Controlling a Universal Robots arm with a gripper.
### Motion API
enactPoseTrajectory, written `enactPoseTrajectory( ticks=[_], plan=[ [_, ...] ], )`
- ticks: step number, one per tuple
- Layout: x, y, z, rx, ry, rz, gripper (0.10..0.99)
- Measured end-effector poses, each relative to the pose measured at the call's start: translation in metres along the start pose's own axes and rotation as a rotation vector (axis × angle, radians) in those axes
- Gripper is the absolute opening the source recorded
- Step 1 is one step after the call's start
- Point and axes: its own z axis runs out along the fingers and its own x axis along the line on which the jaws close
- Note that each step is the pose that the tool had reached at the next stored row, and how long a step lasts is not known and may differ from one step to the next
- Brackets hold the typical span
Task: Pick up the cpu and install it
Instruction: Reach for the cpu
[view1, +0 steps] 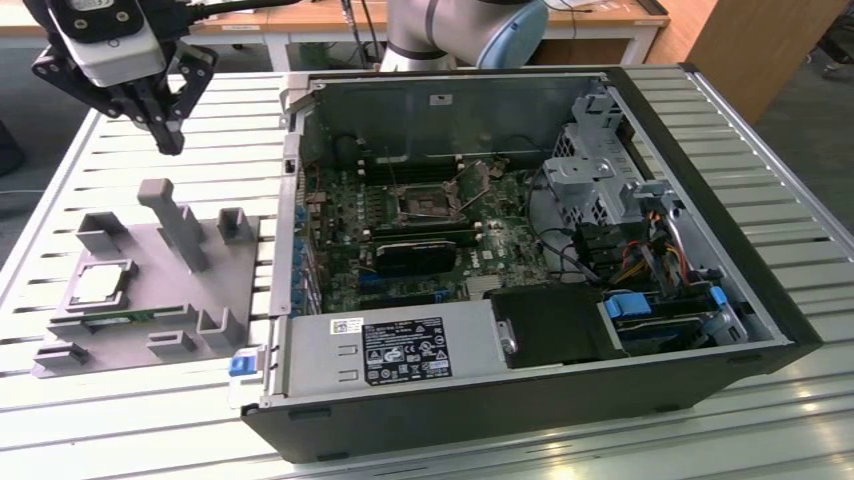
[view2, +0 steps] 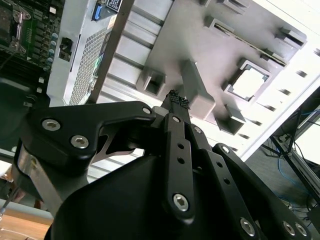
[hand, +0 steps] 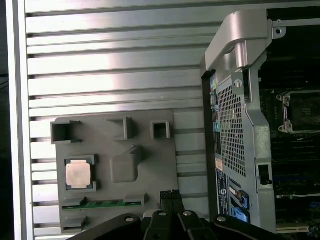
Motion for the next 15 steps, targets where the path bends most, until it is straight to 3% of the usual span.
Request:
enactPoseTrajectory(
  ticks=[15],
  plan=[
    [0.0061,-0.0005,0.0007,0.0,0.0011,0.0,0.106]
  ],
)
